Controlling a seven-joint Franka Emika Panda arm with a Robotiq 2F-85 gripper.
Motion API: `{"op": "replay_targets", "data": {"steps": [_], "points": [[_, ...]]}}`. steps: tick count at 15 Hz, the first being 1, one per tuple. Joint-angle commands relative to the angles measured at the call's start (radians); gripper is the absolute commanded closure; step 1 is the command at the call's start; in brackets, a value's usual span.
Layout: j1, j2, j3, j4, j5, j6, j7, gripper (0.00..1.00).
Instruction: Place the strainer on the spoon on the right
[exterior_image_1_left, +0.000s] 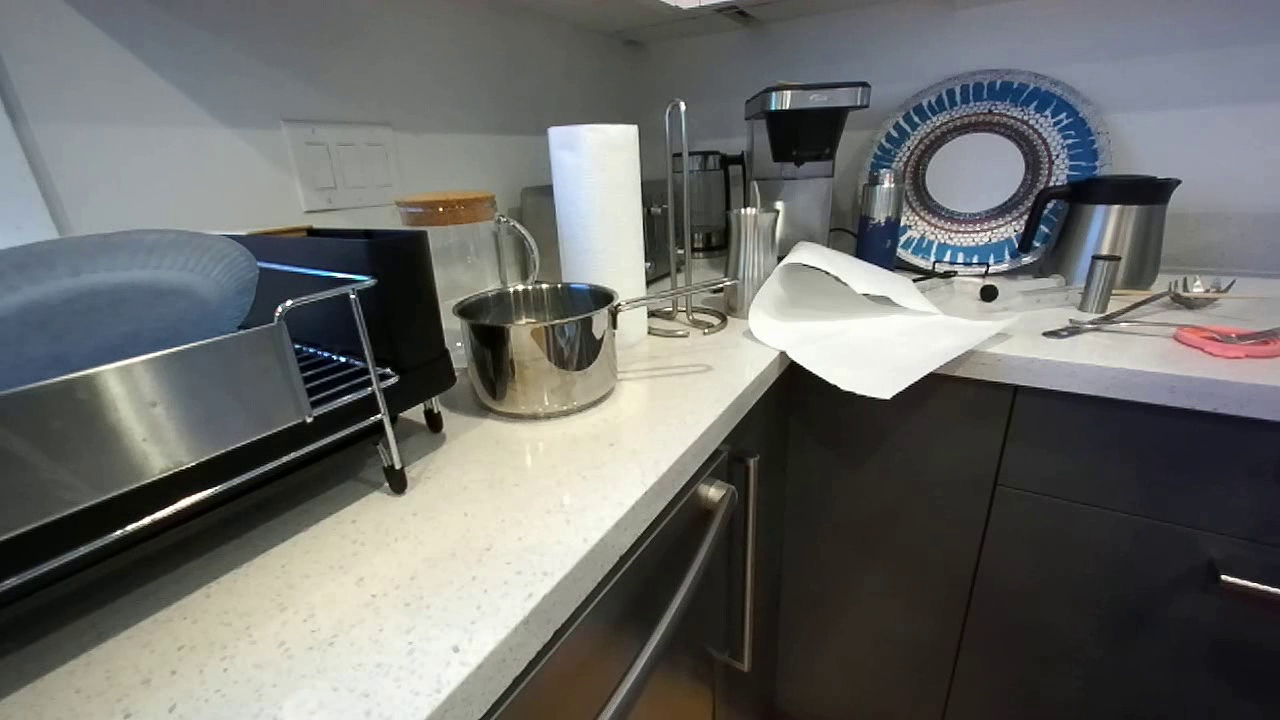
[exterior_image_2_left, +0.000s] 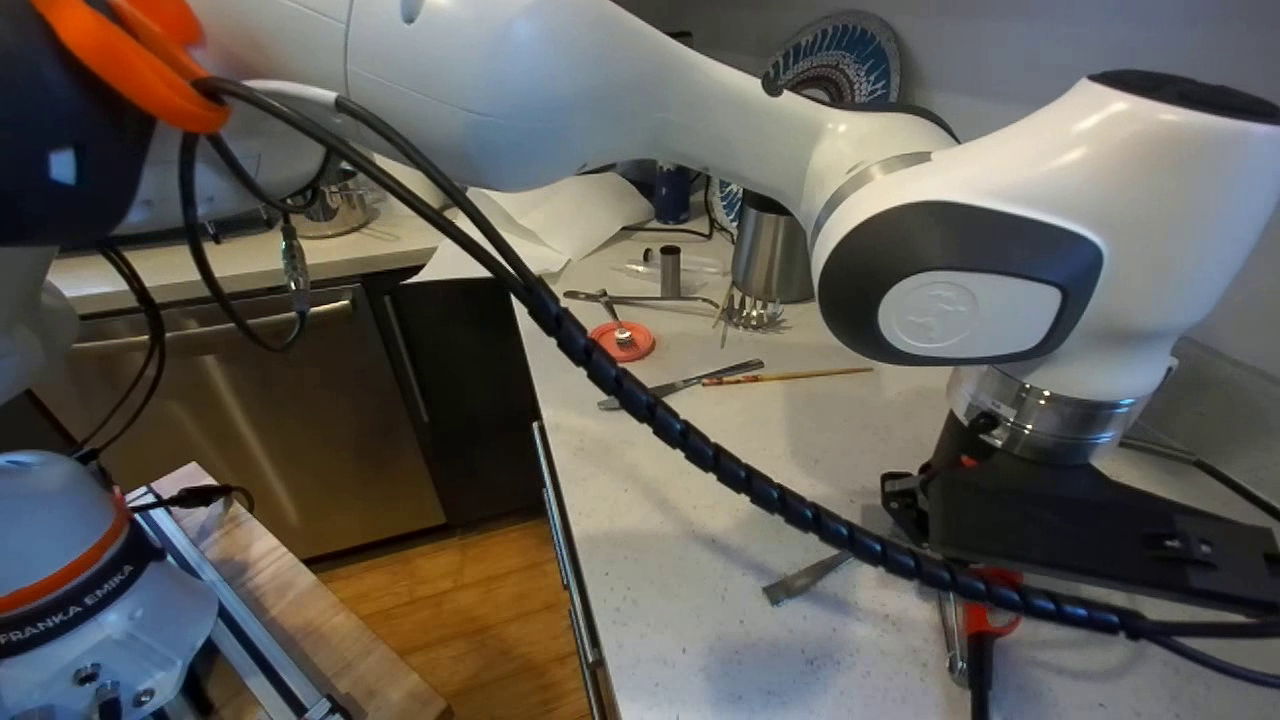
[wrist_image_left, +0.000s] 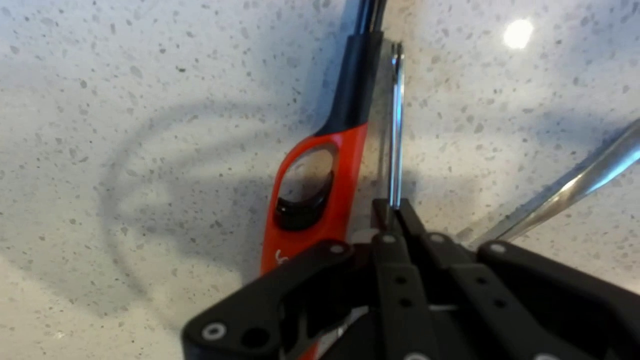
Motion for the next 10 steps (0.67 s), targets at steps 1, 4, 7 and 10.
{"op": "replay_targets", "data": {"steps": [1,4,7,10], "points": [[0.019,-0.068,-0.007,-0.120,-0.020,0.056,-0.028,0.65],[0.019,-0.094,-0.004,-0.162,-0.014,0.075,-0.033,0.41],[0.011,-0.117,0.002,-0.190,-0.002,0.067,-0.038,0.19],[0.001,-0.137,0.003,-0.206,0.004,0.032,-0.038,0.01]]}}
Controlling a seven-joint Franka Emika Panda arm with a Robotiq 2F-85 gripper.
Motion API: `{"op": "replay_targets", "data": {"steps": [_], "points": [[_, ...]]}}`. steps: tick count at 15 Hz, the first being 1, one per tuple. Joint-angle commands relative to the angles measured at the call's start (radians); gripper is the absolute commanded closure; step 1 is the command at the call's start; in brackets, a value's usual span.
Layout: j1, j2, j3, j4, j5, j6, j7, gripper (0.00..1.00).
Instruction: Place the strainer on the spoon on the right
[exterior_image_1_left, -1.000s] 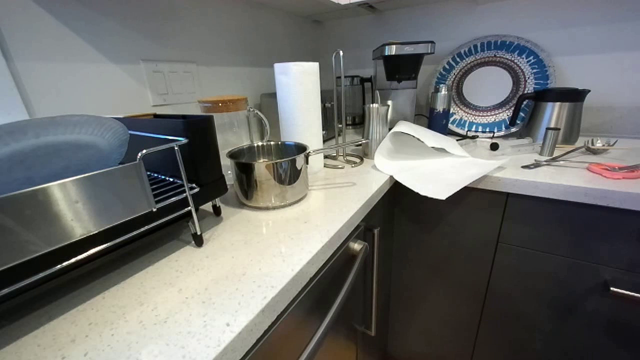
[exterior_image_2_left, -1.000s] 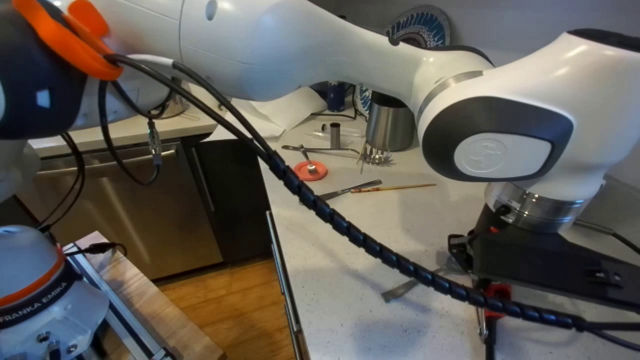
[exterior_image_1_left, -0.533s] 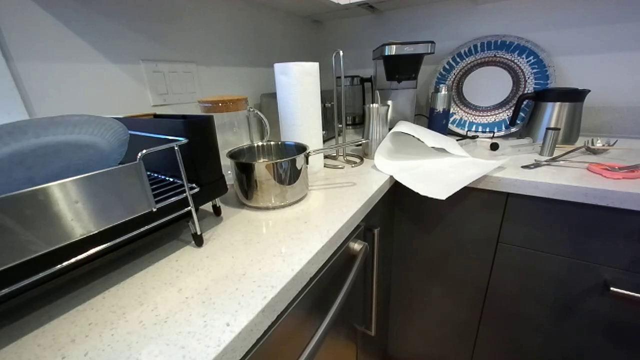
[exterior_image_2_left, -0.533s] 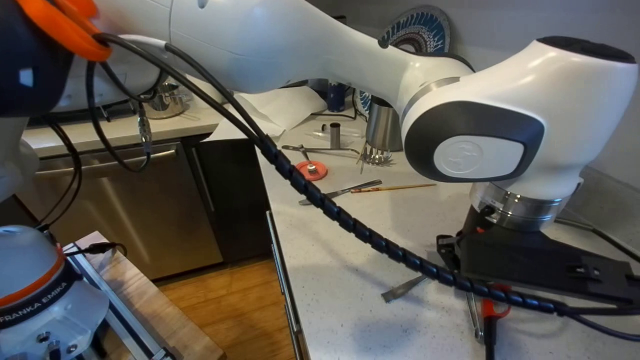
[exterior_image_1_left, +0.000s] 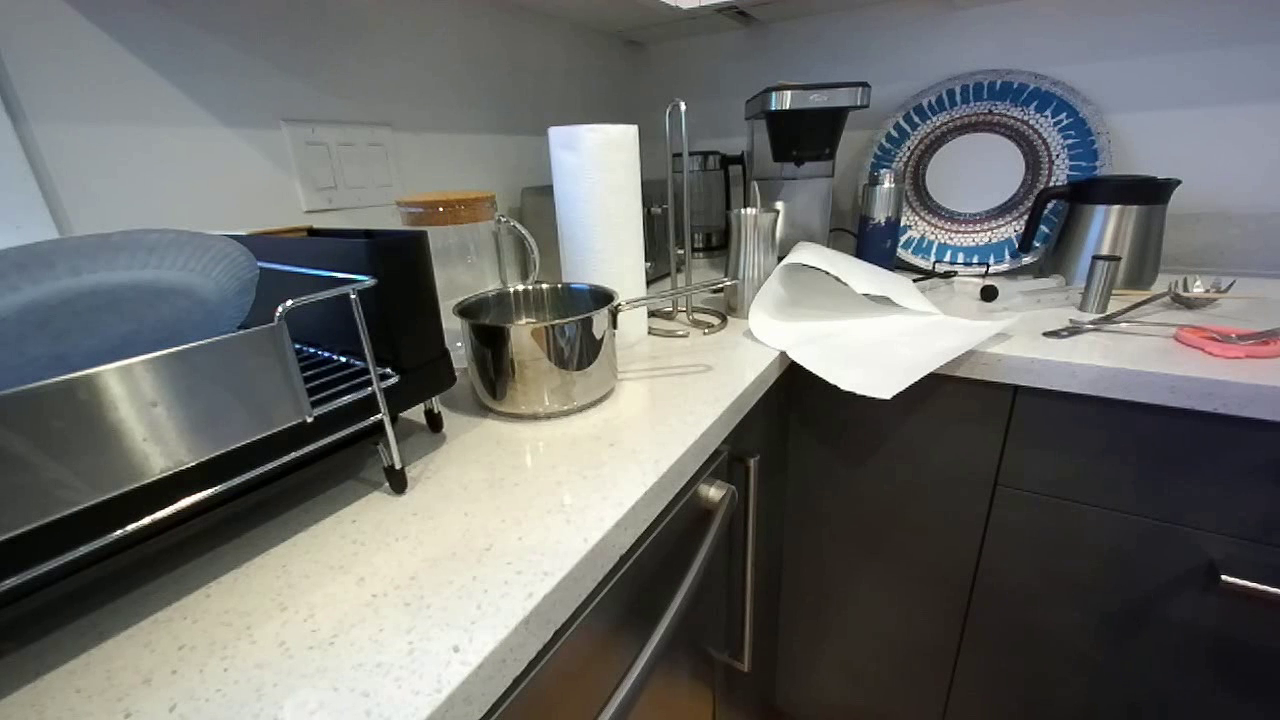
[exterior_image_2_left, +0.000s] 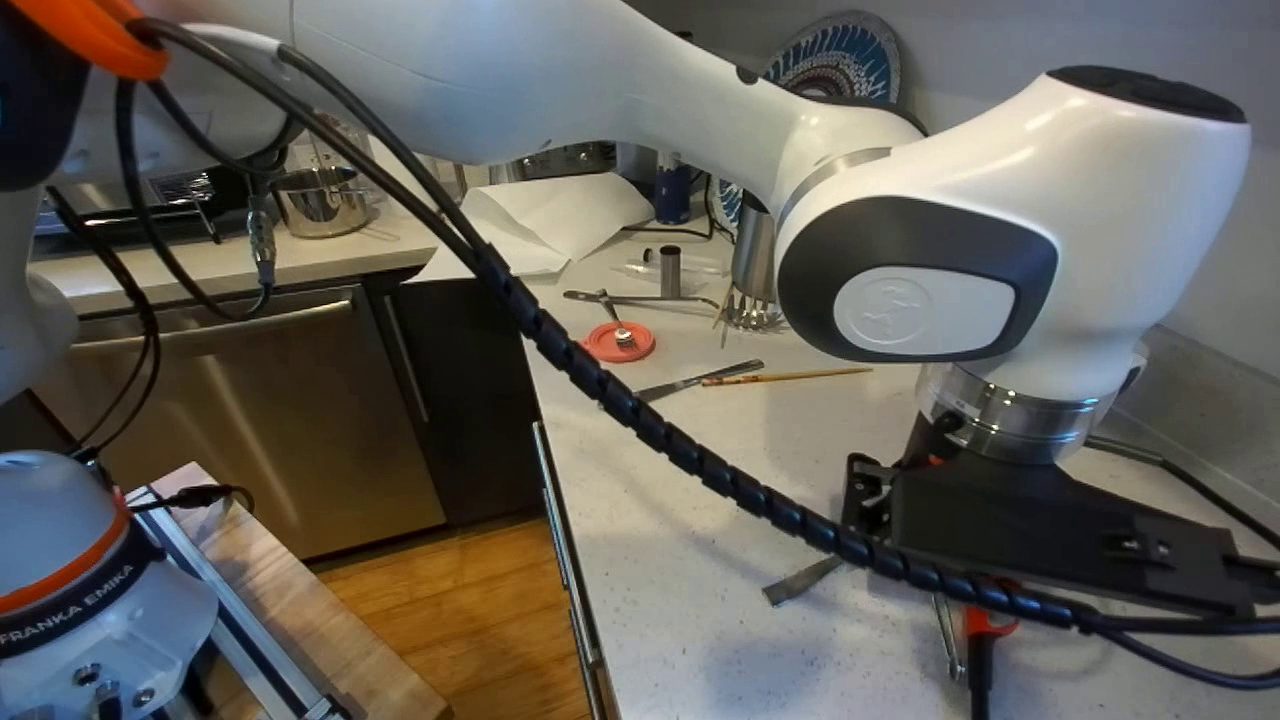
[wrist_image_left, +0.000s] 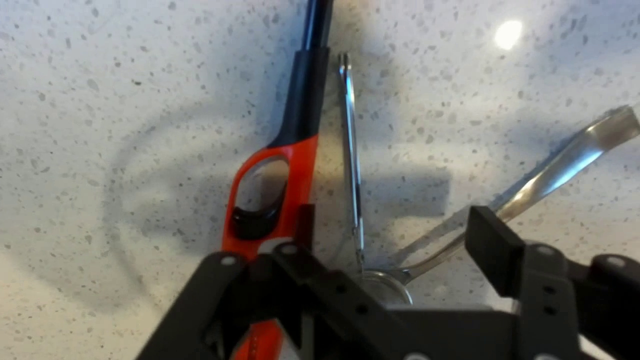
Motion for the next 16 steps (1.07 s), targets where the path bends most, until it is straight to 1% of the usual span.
{"op": "replay_targets", "data": {"steps": [1,3,6,7,8,10,16], "points": [[-0.011,-0.055,0.002,-0.068,0.010,-0.028,-0.020,0.00],[-0.023,-0.075,0.006,-0.074,0.018,-0.092,-0.020,0.00],[-0.029,-0.117,-0.001,-0.096,0.037,-0.184,0.019,0.00],[-0.046,-0.134,0.022,-0.099,0.024,-0.215,0.053,0.00],[-0.044,-0.155,0.018,-0.117,0.031,-0.230,0.087,0.00],[-0.035,-0.200,0.010,-0.159,0.045,-0.234,0.185,0.00],[0.013,-0.341,0.000,-0.315,0.081,-0.185,0.481,0.00]]}}
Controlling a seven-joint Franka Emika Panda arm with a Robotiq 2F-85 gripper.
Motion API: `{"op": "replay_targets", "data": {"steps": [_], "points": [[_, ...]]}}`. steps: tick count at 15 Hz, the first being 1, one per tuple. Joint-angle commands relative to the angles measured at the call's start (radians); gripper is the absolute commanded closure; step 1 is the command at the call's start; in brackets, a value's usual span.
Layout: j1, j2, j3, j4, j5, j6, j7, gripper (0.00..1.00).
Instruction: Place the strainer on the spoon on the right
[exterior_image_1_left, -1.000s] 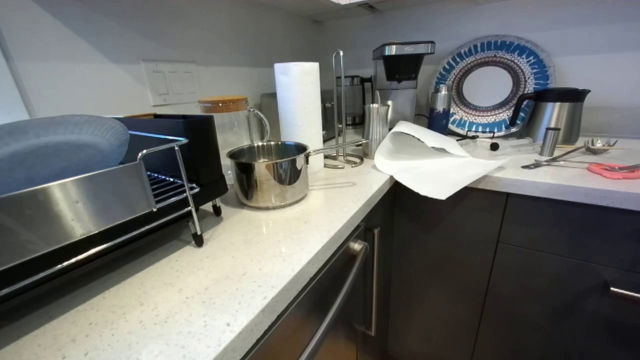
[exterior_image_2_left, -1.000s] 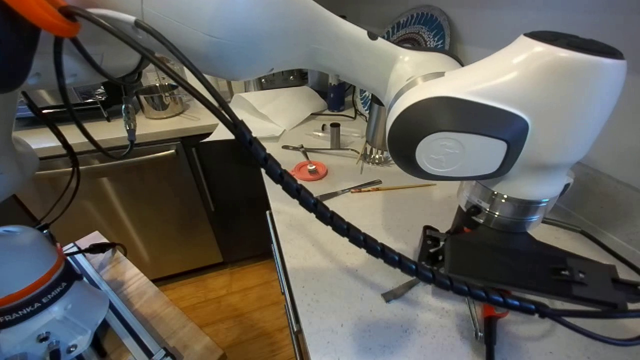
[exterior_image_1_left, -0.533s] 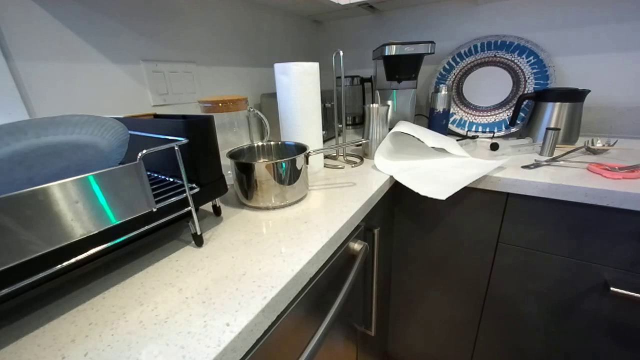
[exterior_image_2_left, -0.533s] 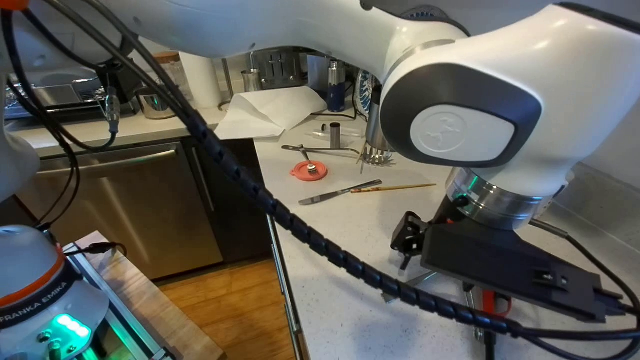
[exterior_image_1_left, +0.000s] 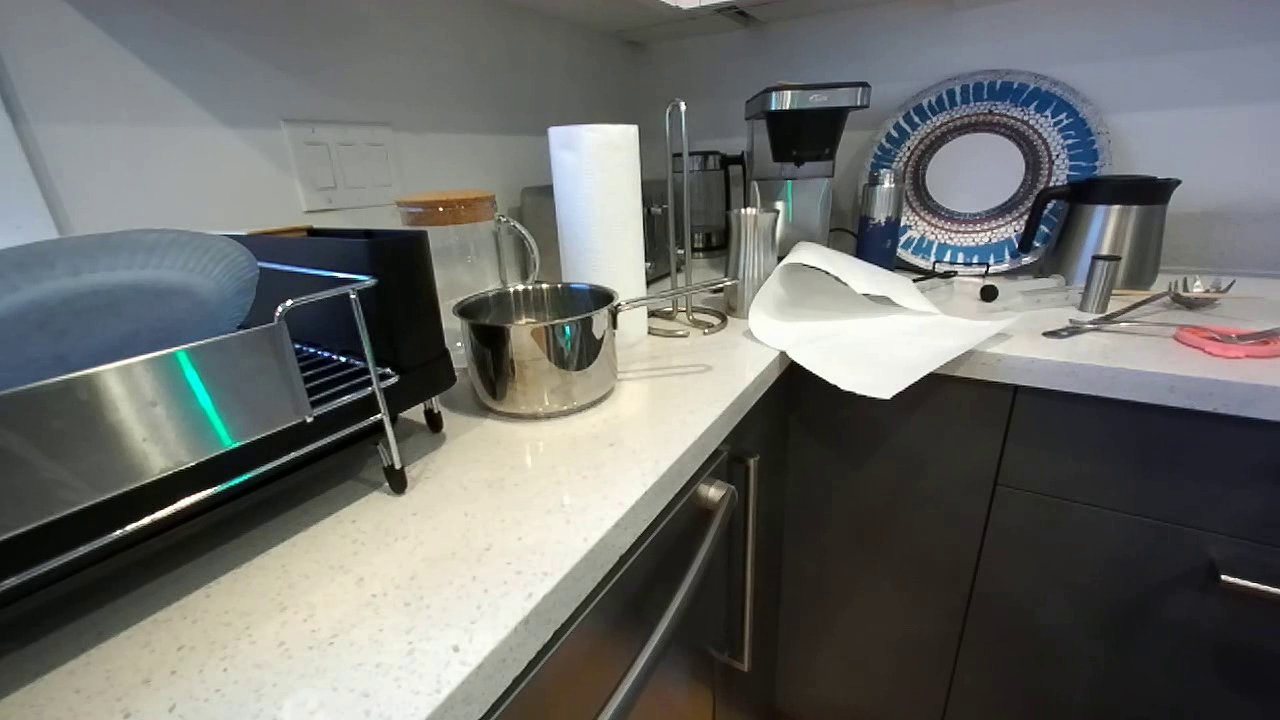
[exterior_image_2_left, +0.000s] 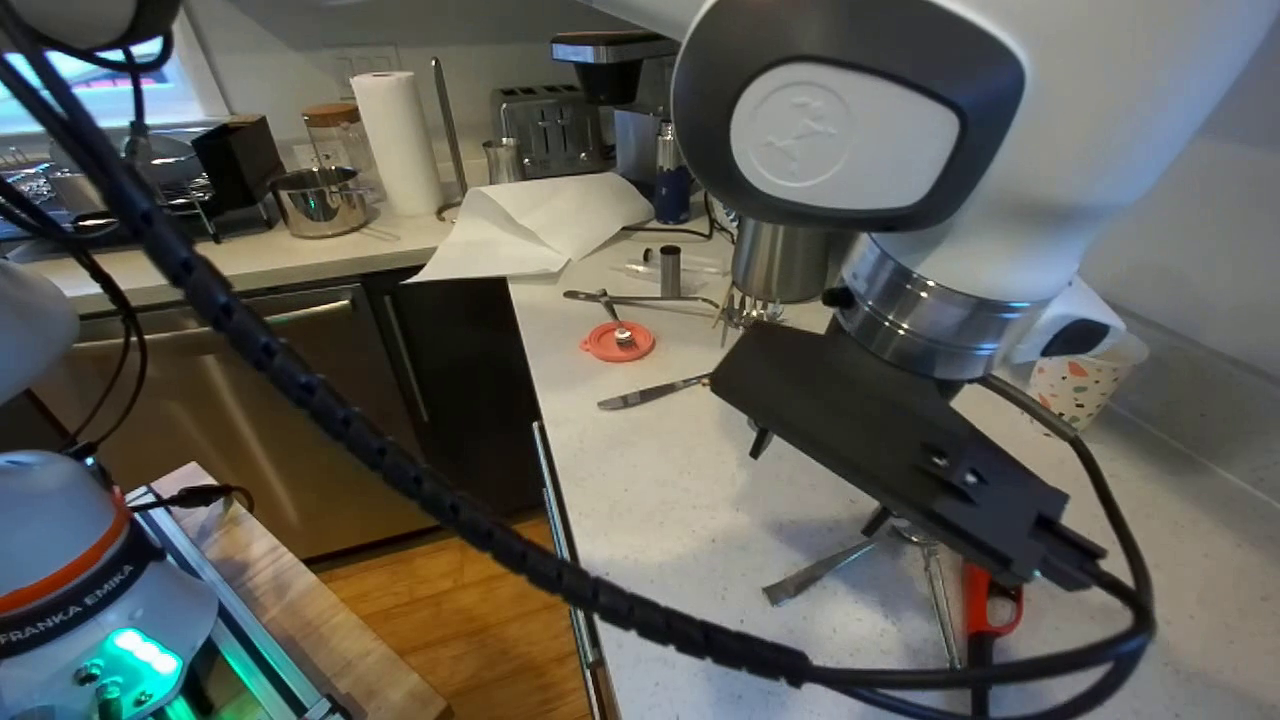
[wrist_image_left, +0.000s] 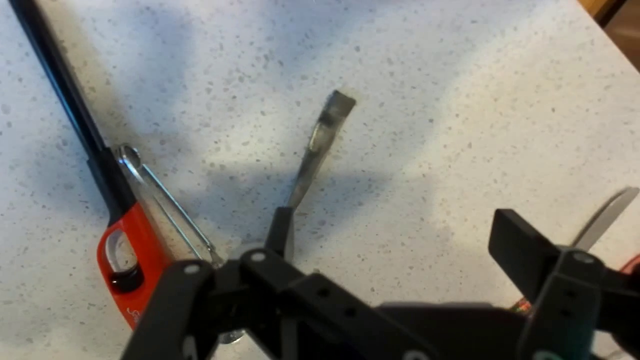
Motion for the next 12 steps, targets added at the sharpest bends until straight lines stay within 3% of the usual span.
{"op": "replay_targets", "data": {"steps": [1,4,8,12], "points": [[0.037,-0.116,-0.004,-0.153,0.039,0.055,0.164,0.00],[0.078,-0.187,-0.013,-0.250,0.047,0.099,0.279,0.00],[0.150,-0.286,-0.035,-0.419,0.015,0.284,0.465,0.00],[0.239,-0.346,-0.065,-0.557,-0.132,0.476,0.642,0.00]]}}
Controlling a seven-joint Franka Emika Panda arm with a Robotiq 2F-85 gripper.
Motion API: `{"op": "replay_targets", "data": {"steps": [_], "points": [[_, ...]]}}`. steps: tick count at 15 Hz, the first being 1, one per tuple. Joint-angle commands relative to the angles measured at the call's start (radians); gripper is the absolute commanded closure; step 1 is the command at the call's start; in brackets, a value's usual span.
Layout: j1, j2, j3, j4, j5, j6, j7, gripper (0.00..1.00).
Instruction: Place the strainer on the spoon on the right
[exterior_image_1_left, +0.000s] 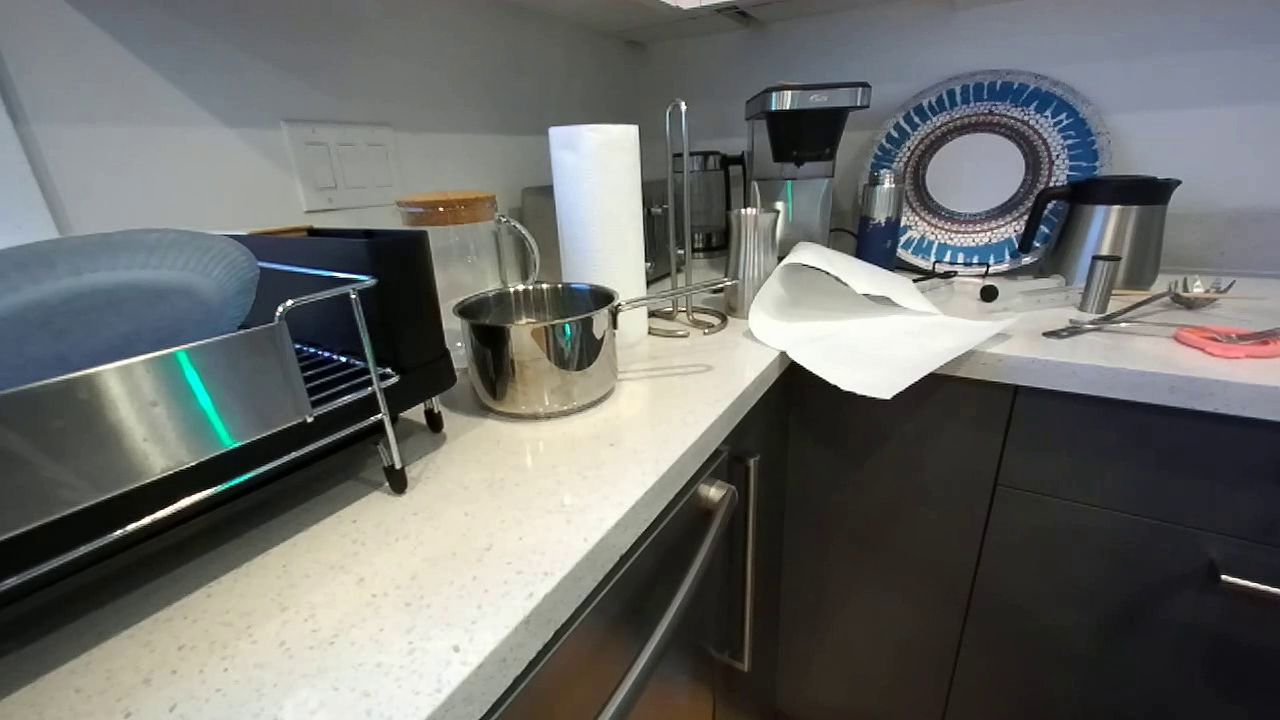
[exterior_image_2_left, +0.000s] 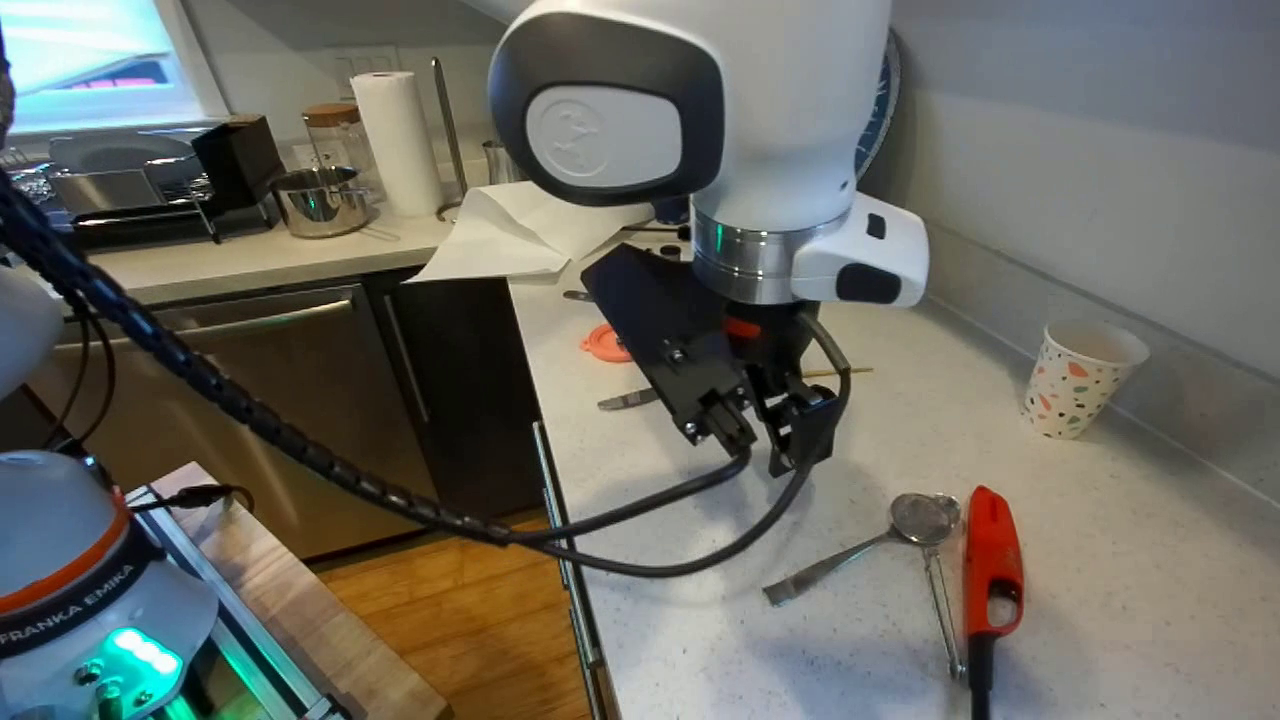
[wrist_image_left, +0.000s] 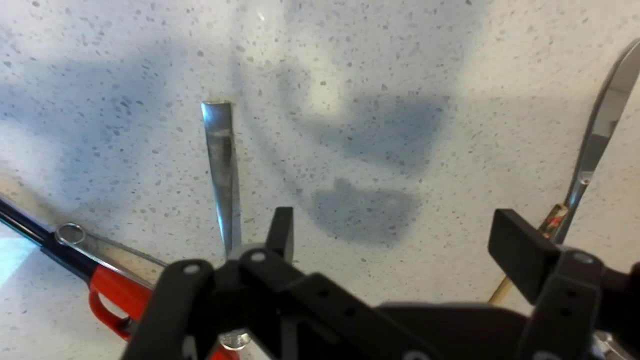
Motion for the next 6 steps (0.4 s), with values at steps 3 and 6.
{"op": "replay_targets", "data": {"steps": [3,6], "points": [[0.091,-0.038,-0.052,-0.082,-0.119,0.079,0.084,0.00],[0.108,-0.050,-0.060,-0.101,-0.141,0.083,0.092,0.00]]}}
